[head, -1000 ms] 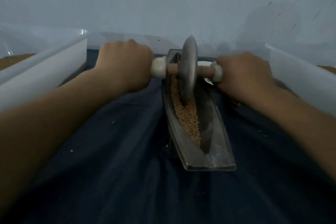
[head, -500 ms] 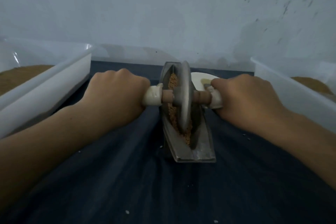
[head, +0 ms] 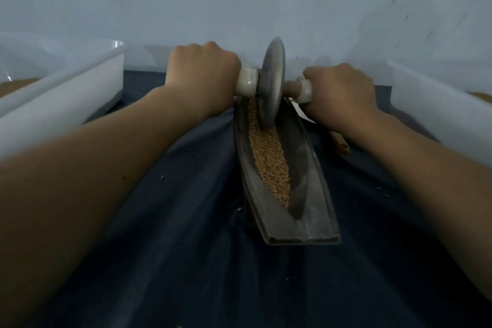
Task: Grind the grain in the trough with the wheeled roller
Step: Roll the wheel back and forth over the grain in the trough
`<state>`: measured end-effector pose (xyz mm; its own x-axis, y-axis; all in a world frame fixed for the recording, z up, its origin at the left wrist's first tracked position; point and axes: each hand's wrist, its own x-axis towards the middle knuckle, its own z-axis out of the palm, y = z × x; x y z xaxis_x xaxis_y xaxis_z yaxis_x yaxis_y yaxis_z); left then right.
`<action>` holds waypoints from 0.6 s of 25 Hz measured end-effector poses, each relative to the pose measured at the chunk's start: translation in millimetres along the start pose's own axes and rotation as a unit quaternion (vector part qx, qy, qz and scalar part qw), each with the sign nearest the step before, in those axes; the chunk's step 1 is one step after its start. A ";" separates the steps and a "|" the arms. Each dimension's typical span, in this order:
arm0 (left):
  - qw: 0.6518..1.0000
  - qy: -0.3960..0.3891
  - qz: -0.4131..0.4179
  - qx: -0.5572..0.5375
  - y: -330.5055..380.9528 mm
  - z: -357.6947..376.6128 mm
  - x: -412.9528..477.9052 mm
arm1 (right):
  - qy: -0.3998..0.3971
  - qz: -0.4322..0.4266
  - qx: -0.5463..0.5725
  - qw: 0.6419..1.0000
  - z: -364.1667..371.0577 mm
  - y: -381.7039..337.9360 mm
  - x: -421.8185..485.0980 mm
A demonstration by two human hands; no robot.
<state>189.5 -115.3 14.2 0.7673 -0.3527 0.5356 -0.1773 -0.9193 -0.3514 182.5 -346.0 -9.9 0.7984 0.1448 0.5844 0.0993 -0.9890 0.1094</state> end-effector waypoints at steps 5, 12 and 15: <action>0.999 0.033 0.040 0.008 1.5 -29.3 -50.1 | -0.012 -0.029 0.018 0.999 -37.6 -3.8 -60.3; 0.997 0.033 0.063 -0.036 -14.4 -56.9 -93.4 | -0.012 -0.088 -0.051 0.995 -85.5 -3.8 -86.7; 0.999 0.012 0.031 -0.017 -9.2 -25.2 -71.9 | -0.022 -0.065 -0.060 0.996 -59.1 -5.6 -59.8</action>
<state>120.5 -85.9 -1.8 0.7396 -0.4131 0.5314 -0.2453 -0.9006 -0.3587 99.1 -347.4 2.1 0.8095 0.2673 0.5227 0.1341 -0.9510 0.2785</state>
